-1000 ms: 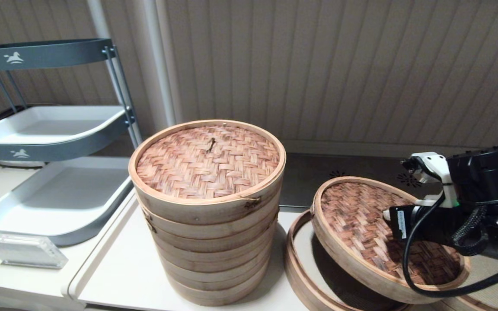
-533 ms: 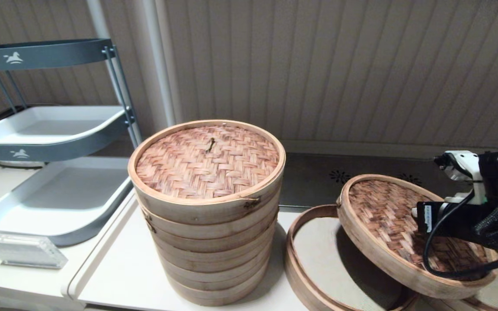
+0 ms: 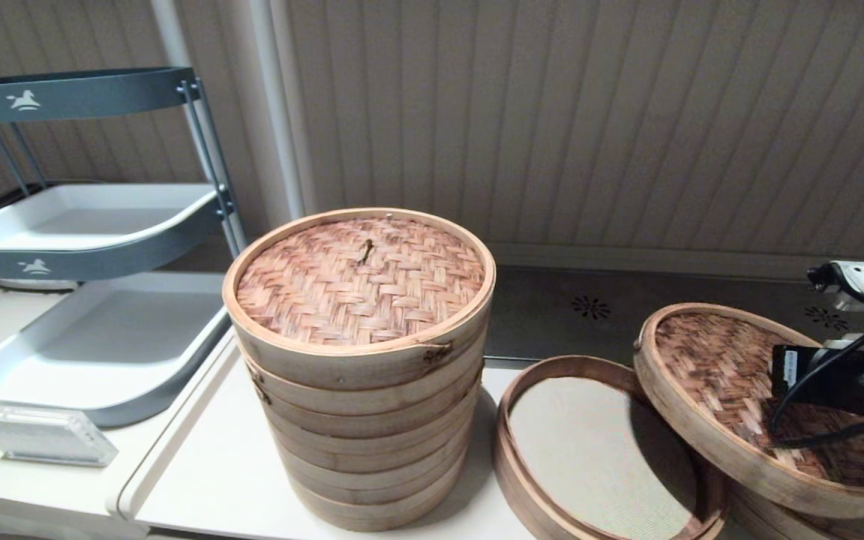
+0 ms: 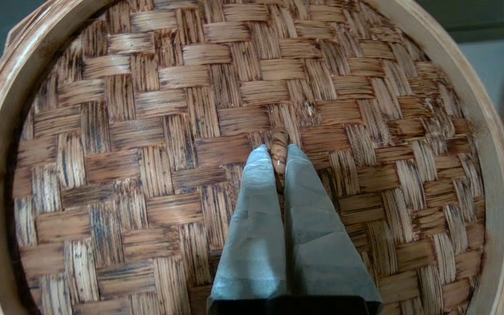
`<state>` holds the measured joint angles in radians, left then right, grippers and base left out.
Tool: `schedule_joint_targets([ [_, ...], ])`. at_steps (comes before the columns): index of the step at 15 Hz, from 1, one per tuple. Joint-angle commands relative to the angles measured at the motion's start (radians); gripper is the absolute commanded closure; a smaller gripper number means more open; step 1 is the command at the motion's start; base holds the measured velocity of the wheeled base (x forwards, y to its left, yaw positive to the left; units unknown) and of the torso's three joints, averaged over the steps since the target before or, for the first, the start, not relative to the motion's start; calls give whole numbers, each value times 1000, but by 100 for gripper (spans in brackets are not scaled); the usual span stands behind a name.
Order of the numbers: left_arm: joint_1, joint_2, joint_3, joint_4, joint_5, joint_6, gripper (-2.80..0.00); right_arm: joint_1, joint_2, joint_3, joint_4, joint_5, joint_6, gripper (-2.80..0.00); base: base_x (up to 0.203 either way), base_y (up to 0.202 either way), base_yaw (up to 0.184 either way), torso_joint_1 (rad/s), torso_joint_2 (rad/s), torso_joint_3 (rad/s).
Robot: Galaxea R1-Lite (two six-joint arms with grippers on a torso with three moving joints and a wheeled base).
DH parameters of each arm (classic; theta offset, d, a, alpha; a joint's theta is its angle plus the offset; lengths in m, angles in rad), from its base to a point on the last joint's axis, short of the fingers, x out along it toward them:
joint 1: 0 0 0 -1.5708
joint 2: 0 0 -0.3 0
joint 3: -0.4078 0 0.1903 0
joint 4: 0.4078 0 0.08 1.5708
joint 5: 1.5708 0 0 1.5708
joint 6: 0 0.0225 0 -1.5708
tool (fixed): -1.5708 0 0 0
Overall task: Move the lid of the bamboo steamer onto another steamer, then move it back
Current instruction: Put the steamer
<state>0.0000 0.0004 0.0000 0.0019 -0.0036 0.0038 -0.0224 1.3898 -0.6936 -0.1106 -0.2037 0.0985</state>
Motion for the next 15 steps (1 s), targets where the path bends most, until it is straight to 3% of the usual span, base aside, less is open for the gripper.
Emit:
schedule_joint_targets([
  [1,0,1,3,0,0,0,0,-39,1,2,-1,0,0,0,0,0,0,0,0,0],
  [15,0,1,3,1,1,1,0,-288,48,15,-1,41,-39,0,0,0,0,0,0,0],
])
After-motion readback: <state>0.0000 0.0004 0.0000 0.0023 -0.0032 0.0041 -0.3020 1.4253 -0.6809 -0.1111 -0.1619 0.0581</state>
